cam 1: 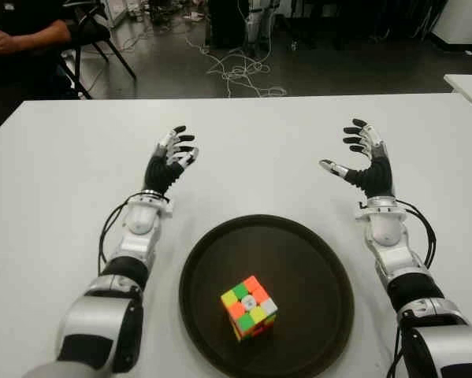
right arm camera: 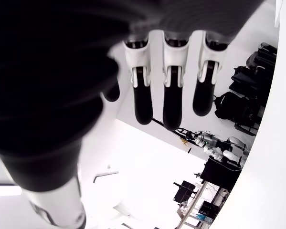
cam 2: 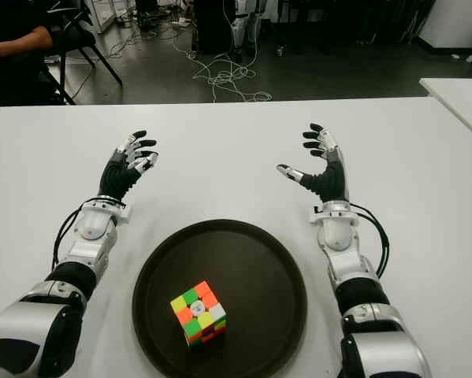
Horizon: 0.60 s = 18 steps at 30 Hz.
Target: Pick up the Rubik's Cube and put it in the plate
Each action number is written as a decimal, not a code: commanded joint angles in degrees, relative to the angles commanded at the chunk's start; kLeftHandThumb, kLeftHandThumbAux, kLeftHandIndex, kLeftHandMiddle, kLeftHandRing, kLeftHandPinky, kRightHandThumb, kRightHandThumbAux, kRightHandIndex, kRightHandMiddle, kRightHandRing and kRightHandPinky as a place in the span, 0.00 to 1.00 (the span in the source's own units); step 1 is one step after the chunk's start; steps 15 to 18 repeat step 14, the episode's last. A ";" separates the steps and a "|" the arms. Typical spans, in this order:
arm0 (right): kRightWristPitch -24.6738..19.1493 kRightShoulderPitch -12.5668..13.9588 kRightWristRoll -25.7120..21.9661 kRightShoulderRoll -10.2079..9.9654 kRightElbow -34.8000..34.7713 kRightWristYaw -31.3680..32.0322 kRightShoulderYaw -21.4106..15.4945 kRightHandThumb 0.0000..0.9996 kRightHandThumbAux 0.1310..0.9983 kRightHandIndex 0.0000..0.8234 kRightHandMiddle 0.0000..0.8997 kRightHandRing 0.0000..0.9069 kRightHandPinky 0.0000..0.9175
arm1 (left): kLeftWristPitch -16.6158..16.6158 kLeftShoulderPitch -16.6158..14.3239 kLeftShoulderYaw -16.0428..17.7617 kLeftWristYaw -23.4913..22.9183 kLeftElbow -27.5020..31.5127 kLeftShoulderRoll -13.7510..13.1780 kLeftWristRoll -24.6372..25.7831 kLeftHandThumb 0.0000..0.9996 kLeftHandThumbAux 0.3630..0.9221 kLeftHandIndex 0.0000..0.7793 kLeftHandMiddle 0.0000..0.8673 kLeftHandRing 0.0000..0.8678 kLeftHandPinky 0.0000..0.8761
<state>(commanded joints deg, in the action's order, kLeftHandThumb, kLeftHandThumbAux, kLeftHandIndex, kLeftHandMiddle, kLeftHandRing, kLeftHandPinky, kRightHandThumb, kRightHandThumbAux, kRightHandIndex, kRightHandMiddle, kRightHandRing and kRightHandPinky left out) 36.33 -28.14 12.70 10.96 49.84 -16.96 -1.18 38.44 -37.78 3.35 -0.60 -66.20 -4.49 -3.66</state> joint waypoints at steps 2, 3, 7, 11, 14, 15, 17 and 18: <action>0.24 -0.04 0.15 0.08 0.13 -0.06 0.07 0.05 0.80 0.23 0.31 0.31 0.29 | -0.10 -0.04 -0.01 0.06 -0.05 -0.02 -0.04 0.12 0.47 0.20 0.28 0.32 0.37; 0.41 -0.05 0.32 0.15 0.20 -0.15 0.14 0.05 0.80 0.23 0.31 0.31 0.29 | -0.15 -0.05 -0.02 0.13 -0.09 -0.04 -0.07 0.12 0.46 0.20 0.28 0.32 0.37; 0.84 -0.16 0.82 0.33 0.51 -0.49 0.35 0.05 0.81 0.24 0.31 0.31 0.30 | -0.18 -0.09 -0.01 0.17 -0.21 -0.07 -0.09 0.12 0.44 0.20 0.28 0.32 0.37; 1.21 -0.32 1.07 0.56 0.95 -0.76 0.62 0.06 0.80 0.24 0.31 0.31 0.31 | -0.05 -0.06 -0.06 0.15 -0.19 -0.10 -0.11 0.12 0.42 0.19 0.28 0.32 0.36; 1.51 -0.43 1.23 0.61 1.27 -1.10 0.73 0.08 0.81 0.24 0.31 0.31 0.31 | 0.05 -0.04 -0.04 -0.07 -0.09 -0.11 -0.03 0.12 0.42 0.19 0.28 0.32 0.36; 1.51 -0.43 1.23 0.61 1.27 -1.10 0.73 0.08 0.81 0.24 0.31 0.31 0.31 | 0.05 -0.04 -0.04 -0.07 -0.09 -0.11 -0.03 0.12 0.42 0.19 0.28 0.32 0.36; 1.51 -0.43 1.23 0.61 1.27 -1.10 0.73 0.08 0.81 0.24 0.31 0.31 0.31 | 0.05 -0.04 -0.04 -0.07 -0.09 -0.11 -0.03 0.12 0.42 0.19 0.28 0.32 0.36; 1.51 -0.43 1.23 0.61 1.27 -1.10 0.73 0.08 0.81 0.24 0.31 0.31 0.31 | 0.05 -0.04 -0.04 -0.07 -0.09 -0.11 -0.03 0.12 0.42 0.19 0.28 0.32 0.36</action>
